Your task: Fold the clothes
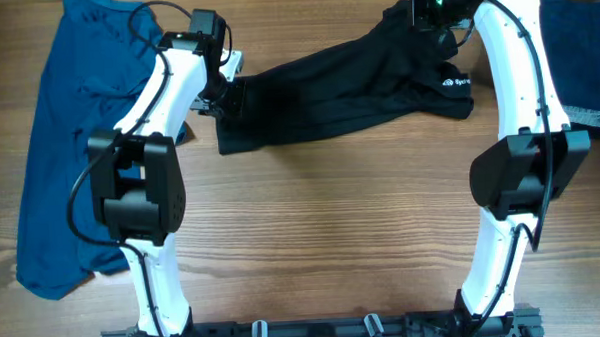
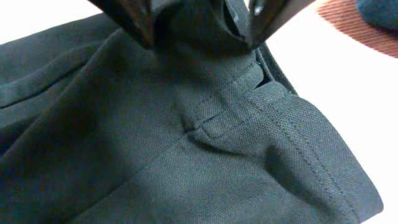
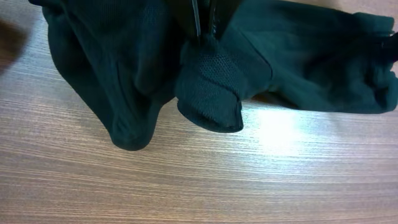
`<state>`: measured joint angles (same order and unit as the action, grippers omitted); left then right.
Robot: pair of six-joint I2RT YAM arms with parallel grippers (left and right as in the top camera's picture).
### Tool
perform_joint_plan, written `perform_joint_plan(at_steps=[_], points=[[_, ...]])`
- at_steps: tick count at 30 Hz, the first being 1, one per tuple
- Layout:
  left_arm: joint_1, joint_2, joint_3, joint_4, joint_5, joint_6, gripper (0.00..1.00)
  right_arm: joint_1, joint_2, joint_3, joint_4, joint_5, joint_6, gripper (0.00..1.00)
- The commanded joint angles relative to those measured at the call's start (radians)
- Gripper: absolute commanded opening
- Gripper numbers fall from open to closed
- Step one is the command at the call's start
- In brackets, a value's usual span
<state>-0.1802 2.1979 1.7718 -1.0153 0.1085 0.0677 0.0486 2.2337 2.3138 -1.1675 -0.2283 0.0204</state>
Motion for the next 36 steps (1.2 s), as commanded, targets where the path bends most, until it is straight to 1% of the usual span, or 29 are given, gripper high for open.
perform_joint_plan(at_steps=[1, 2, 6, 10, 12, 14, 17, 21, 24, 28, 36], points=[[0.005, 0.051, -0.006, 0.007, -0.01, 0.007, 0.38, -0.002, -0.01, 0.019, -0.001, -0.016, -0.018, 0.04], [0.005, 0.059, -0.006, 0.014, -0.009, 0.003, 0.27, -0.002, -0.01, 0.019, -0.001, -0.016, -0.018, 0.04], [0.005, 0.069, -0.006, 0.052, -0.009, -0.032, 0.04, -0.002, -0.01, 0.019, -0.001, -0.011, -0.018, 0.04], [0.008, 0.066, 0.002, 0.088, -0.01, -0.032, 0.04, -0.002, -0.01, 0.019, -0.001, -0.005, -0.02, 0.04], [0.017, 0.056, 0.039, 0.081, -0.016, -0.059, 0.04, -0.002, -0.01, 0.019, -0.001, -0.005, -0.02, 0.04], [0.041, 0.02, 0.113, 0.067, -0.016, -0.084, 0.04, -0.002, -0.01, 0.019, -0.001, -0.005, -0.02, 0.04], [0.074, -0.035, 0.216, 0.061, -0.017, -0.084, 0.04, -0.002, -0.01, 0.019, -0.002, -0.005, -0.02, 0.04], [0.11, -0.072, 0.307, 0.099, -0.017, -0.084, 0.04, -0.002, -0.01, 0.019, -0.001, -0.005, -0.02, 0.04], [0.124, -0.072, 0.321, 0.136, -0.017, -0.084, 0.05, -0.002, -0.01, 0.019, 0.0, -0.005, -0.019, 0.04], [0.124, -0.072, 0.321, 0.138, -0.021, -0.083, 0.05, -0.002, -0.01, 0.019, 0.0, -0.005, -0.019, 0.04], [0.123, -0.074, 0.321, 0.055, -0.021, -0.083, 0.04, -0.002, -0.01, 0.019, -0.003, -0.005, -0.019, 0.04]])
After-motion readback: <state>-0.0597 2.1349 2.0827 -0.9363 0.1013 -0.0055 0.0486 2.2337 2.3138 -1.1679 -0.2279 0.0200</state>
